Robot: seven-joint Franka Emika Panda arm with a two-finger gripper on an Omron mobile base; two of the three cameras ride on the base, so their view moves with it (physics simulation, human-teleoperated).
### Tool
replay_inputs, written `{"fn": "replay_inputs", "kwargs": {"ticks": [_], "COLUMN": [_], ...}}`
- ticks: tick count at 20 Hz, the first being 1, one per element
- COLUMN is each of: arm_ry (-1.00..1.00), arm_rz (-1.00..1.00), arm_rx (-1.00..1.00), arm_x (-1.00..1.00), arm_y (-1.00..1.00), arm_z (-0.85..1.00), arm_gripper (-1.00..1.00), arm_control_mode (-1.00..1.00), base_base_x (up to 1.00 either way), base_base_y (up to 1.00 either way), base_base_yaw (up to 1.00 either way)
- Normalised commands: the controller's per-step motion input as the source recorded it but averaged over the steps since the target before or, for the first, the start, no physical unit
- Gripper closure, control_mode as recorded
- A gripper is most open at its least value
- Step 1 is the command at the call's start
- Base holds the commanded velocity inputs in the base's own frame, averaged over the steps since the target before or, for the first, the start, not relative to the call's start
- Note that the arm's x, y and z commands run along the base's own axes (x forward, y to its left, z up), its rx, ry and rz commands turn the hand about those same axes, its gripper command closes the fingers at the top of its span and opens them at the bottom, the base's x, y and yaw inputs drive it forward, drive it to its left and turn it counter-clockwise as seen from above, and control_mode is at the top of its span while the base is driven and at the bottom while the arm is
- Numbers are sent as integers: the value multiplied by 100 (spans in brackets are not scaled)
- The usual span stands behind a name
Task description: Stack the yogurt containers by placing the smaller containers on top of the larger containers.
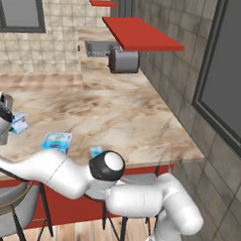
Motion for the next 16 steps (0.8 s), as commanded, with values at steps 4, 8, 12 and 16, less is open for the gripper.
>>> {"fn": "replay_inputs", "kwargs": {"ticks": [4,8,12,16], "arm_ry": [-3,-9,-12,-12], "arm_rz": [0,3,5,9], "arm_rx": [9,9,10,12], "arm_x": [-70,-66,-50,-48], "arm_y": [-100,-100,-100,-100], "arm_z": [0,0,0,0], "arm_gripper": [100,100,100,100], "arm_control_mode": [-100,-100,-100,-100], "base_base_x": [0,0,0,0], "base_base_y": [0,0,0,0], "base_base_yaw": [0,0,0,0]}}
